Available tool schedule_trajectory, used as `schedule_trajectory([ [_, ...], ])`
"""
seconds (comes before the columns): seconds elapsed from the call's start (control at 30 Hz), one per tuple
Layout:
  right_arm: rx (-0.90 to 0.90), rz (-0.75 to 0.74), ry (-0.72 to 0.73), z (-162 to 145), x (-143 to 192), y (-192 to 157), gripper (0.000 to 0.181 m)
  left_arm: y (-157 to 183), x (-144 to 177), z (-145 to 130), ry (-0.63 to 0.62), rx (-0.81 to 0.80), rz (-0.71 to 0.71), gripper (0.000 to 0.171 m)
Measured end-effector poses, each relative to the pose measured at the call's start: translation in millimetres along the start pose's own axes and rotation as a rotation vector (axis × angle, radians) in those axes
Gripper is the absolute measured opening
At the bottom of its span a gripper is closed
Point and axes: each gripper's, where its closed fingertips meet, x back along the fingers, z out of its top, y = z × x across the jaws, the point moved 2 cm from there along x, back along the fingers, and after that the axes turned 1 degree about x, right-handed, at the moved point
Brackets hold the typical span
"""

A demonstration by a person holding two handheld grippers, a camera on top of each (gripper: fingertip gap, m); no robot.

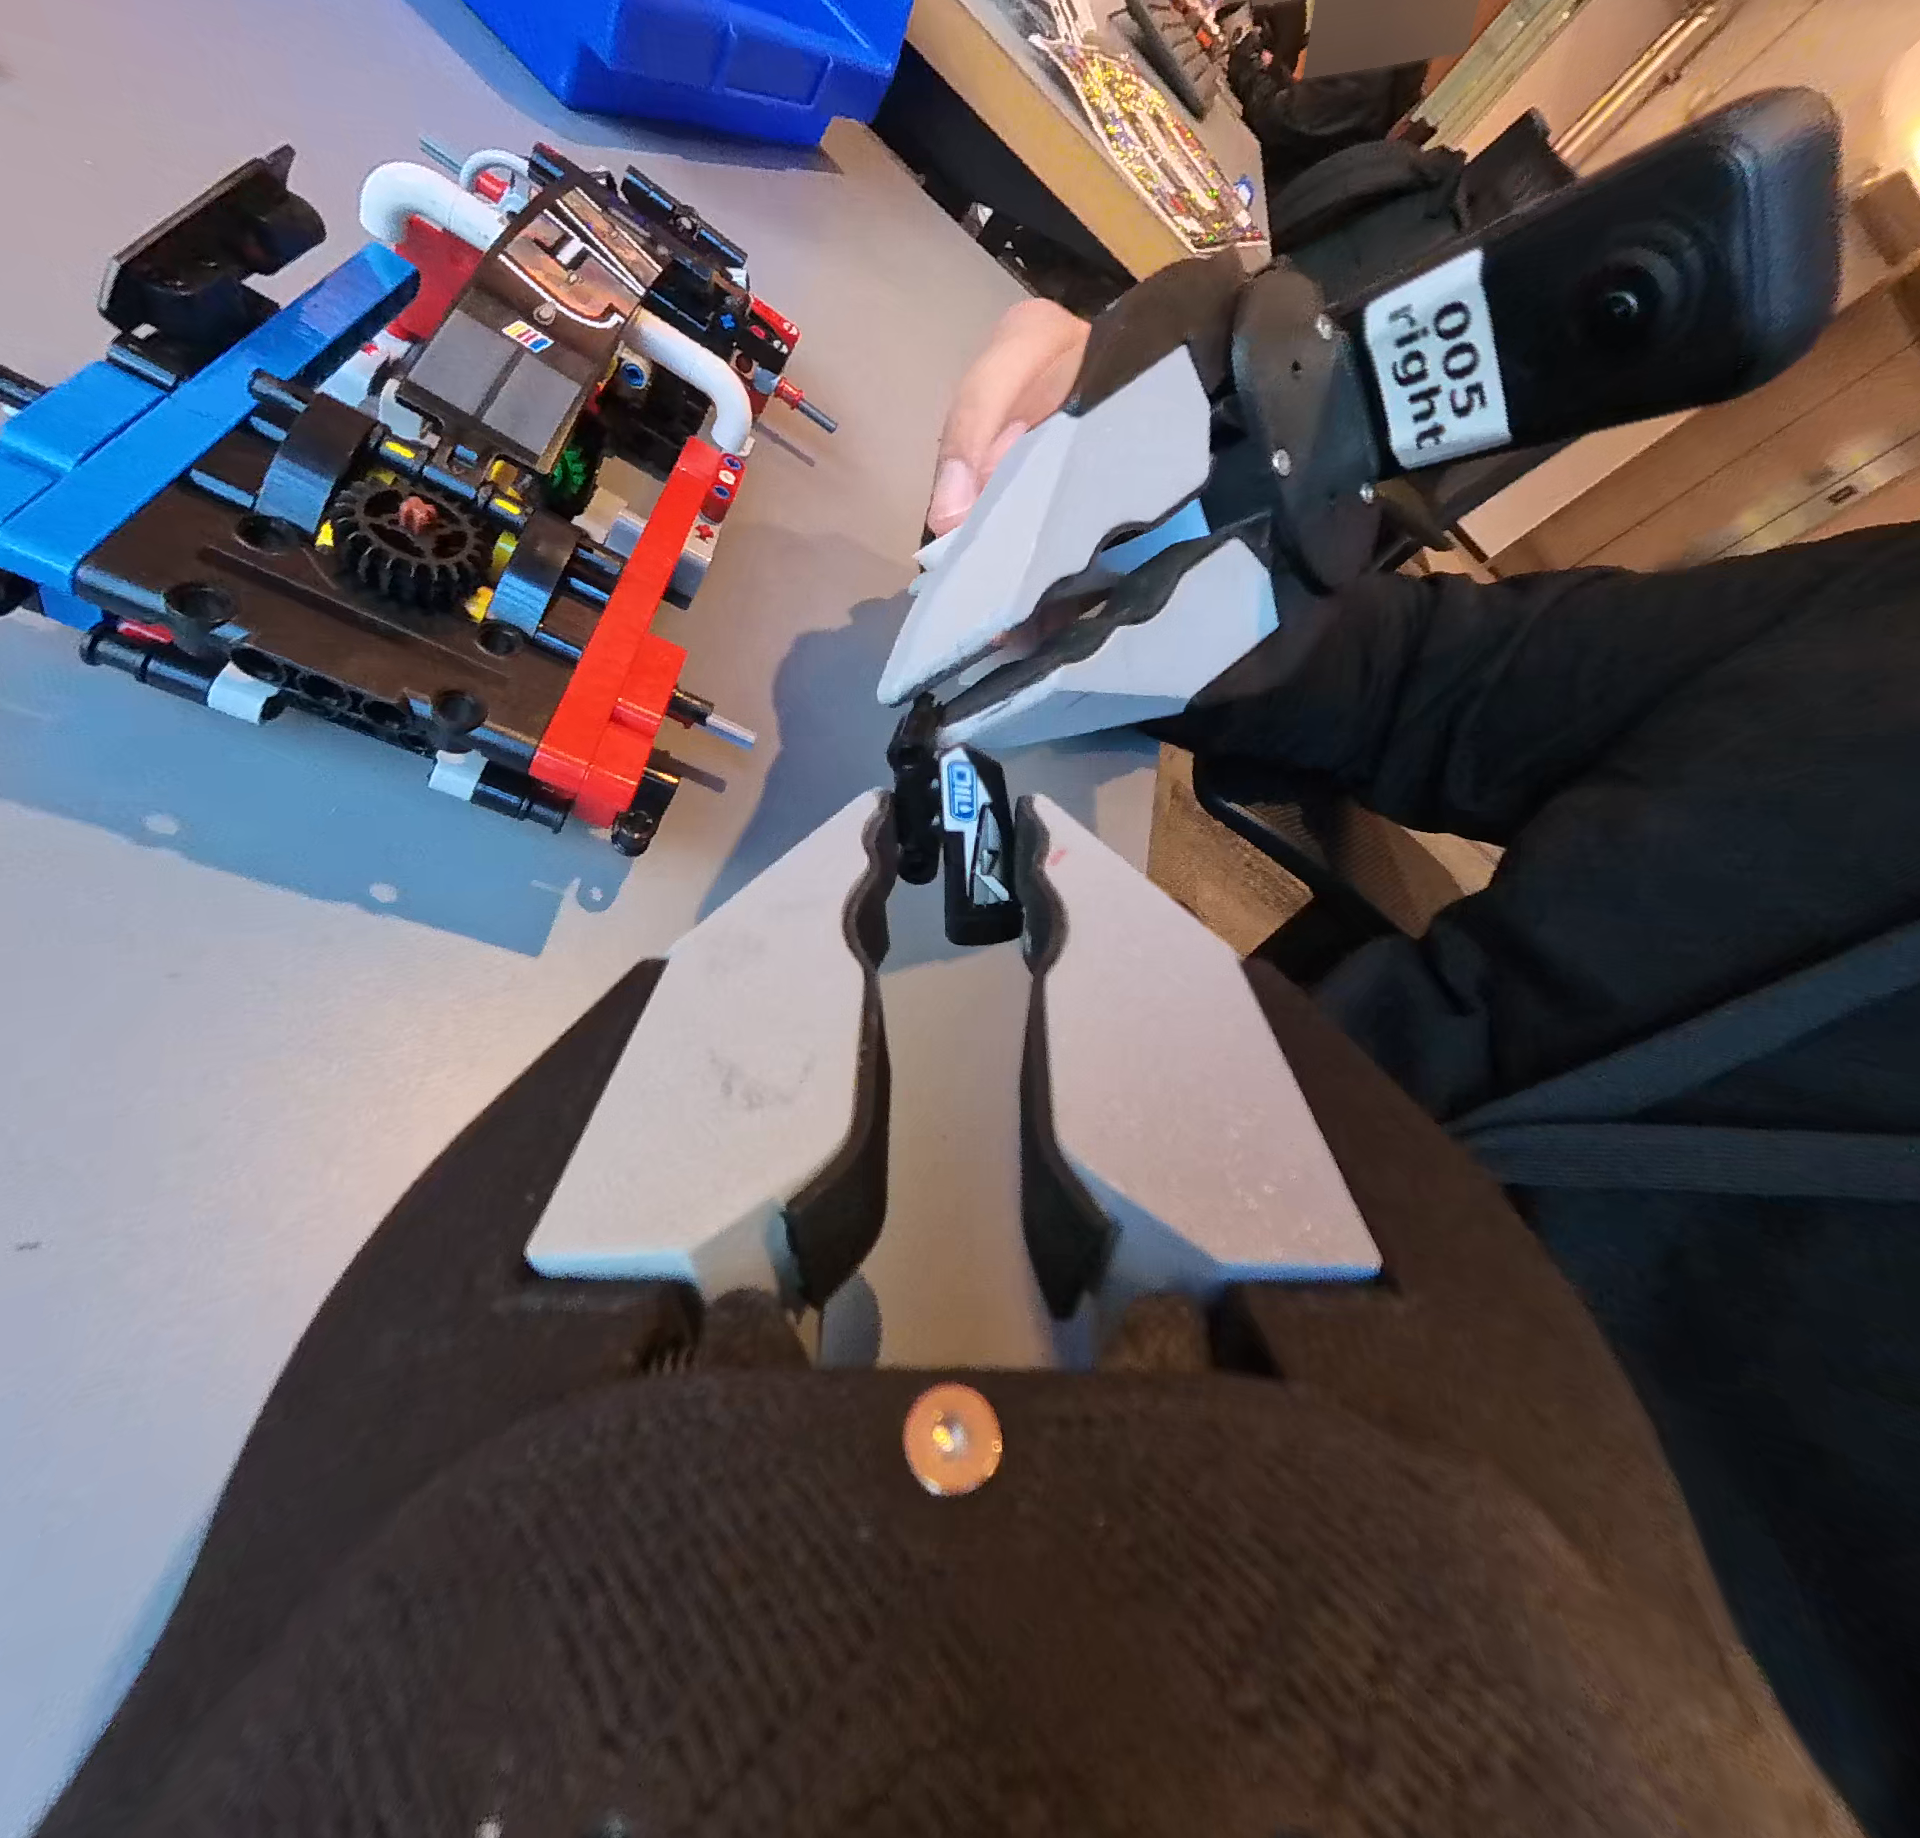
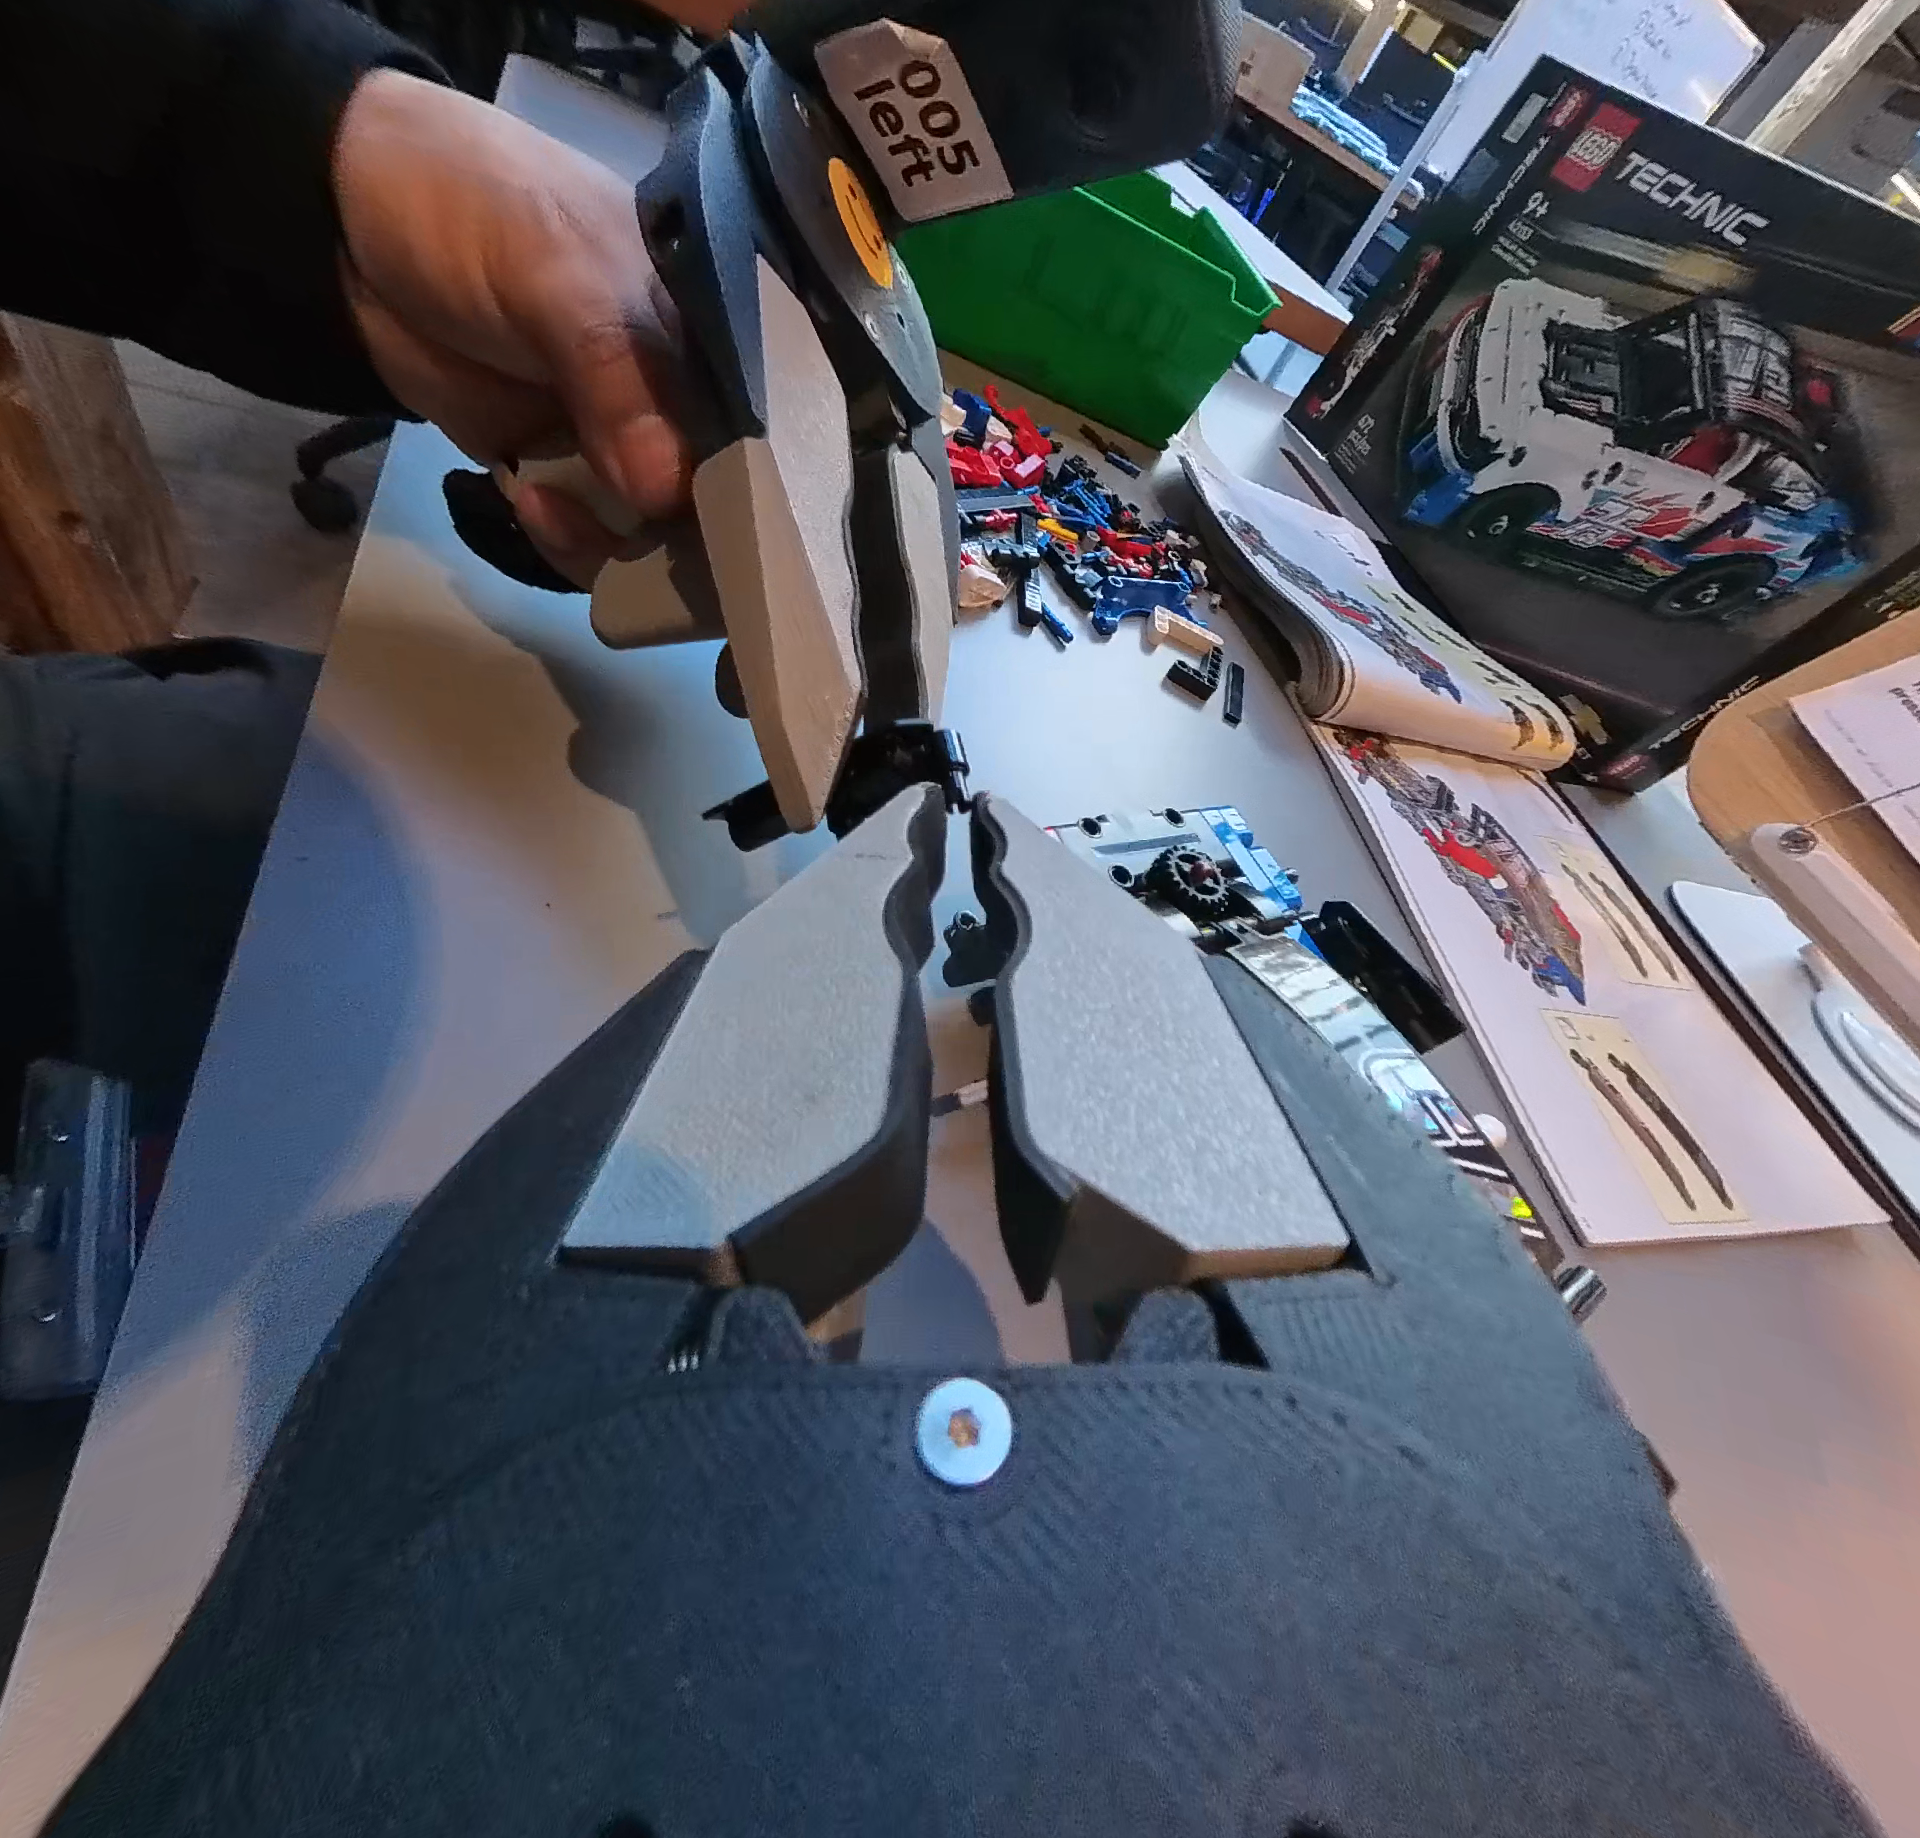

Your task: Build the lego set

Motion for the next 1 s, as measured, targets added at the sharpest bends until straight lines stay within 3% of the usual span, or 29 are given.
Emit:
schedule_trajectory([
  [0.33,0.04,-0.006,-0.023,-2,-1,-2,0.001,-2,2,-3,-0.015,-0.01,0.019,0.02],
  [0.77,0.082,0.002,-0.092,-10,-7,-8,0.002,-7,-2,-12,-0.124,-0.11,0.137,0.019],
  [1.0,0.029,0.018,-0.091,-12,-9,-7,0.001,-9,-1,-11,-0.104,-0.112,0.154,0.019],
])
